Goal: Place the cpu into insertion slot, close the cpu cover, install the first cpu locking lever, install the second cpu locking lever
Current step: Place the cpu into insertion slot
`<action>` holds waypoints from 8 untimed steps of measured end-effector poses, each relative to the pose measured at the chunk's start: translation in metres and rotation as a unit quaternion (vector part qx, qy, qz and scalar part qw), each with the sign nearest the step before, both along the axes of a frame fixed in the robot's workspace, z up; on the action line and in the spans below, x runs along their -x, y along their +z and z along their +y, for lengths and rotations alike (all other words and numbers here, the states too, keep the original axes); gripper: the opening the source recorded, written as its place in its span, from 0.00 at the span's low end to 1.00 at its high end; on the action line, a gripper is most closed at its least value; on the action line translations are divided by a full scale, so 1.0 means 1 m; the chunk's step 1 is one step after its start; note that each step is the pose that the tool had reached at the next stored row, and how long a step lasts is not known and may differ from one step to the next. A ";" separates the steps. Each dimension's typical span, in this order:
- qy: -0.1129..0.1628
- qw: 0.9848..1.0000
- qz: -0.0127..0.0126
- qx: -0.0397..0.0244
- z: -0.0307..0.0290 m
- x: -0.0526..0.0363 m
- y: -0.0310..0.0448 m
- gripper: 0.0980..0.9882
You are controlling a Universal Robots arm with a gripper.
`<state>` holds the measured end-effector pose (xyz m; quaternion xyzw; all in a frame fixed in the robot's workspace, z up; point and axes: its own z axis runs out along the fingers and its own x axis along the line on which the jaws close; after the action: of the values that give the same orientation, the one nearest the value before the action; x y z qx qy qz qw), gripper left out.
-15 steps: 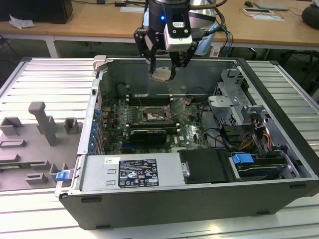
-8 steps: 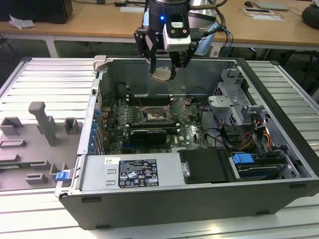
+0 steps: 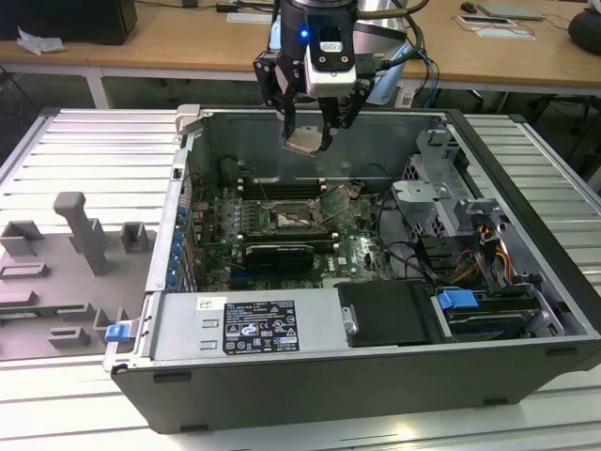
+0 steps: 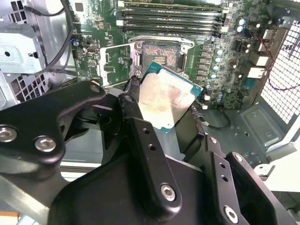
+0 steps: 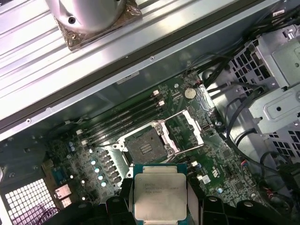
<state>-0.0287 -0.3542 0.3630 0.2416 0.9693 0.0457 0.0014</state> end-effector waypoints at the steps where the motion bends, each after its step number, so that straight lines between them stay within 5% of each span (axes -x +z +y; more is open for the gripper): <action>1: -0.002 1.000 0.000 0.000 0.0000 0.0000 0.0000 0.50; 8: -0.021 1.000 0.000 0.000 0.0000 0.0000 -0.0001 0.50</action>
<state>-0.0287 -0.3541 0.3629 0.2620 0.9640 0.0457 0.0024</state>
